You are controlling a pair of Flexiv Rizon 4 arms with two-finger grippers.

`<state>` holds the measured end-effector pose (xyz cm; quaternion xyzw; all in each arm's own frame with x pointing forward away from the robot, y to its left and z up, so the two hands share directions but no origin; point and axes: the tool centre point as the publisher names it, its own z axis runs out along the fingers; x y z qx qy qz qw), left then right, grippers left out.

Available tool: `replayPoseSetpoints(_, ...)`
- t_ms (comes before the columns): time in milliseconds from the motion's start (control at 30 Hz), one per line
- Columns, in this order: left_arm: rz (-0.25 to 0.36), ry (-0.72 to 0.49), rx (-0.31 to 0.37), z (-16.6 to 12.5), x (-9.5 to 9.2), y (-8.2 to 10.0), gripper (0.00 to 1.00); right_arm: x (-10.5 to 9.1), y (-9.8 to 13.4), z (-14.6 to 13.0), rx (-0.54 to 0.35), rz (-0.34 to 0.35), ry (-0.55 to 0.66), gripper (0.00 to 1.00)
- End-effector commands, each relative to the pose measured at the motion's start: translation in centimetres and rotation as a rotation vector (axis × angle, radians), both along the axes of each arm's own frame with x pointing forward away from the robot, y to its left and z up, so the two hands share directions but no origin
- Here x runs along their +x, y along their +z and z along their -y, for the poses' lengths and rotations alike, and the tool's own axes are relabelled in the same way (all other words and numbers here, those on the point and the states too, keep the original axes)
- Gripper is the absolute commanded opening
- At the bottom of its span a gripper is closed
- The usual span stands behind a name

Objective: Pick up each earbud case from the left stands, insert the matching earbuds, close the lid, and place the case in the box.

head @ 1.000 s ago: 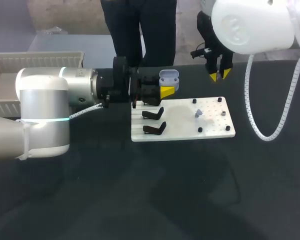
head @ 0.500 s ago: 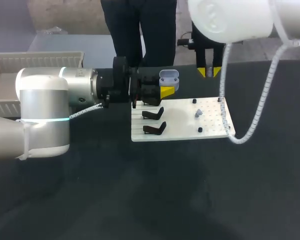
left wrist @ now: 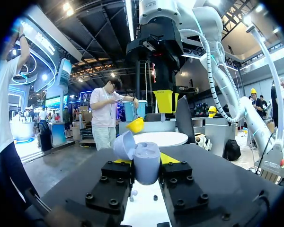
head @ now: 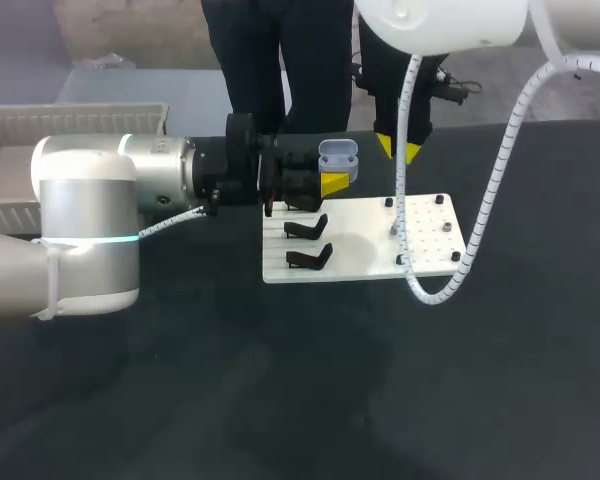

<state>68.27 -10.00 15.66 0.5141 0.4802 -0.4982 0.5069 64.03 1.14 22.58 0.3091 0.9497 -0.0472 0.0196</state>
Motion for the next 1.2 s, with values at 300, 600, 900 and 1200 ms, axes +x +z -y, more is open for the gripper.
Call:
replayPoseSetpoints(300, 0.004, 0.004, -0.005, 0.0, -0.1, -0.1, 0.0, 1.0, 1.1, -3.7, 0.013, -0.004, 0.06, 0.0)
replayPoseSetpoints(600, 0.004, 0.004, -0.005, 0.0, -0.1, -0.1, 0.0, 2.0, 1.0, -5.6, 0.002, 0.001, 0.105, 0.0)
replayPoseSetpoints(900, 0.004, 0.004, -0.005, 0.0, -0.1, -0.1, 0.0, 2.8, -0.2, -6.6, -0.004, -0.011, 0.122, 0.0)
replayPoseSetpoints(1200, 0.004, 0.004, -0.005, 0.0, -0.1, -0.1, 0.0, 3.1, -1.3, -6.4, -0.007, -0.025, 0.103, 0.0)
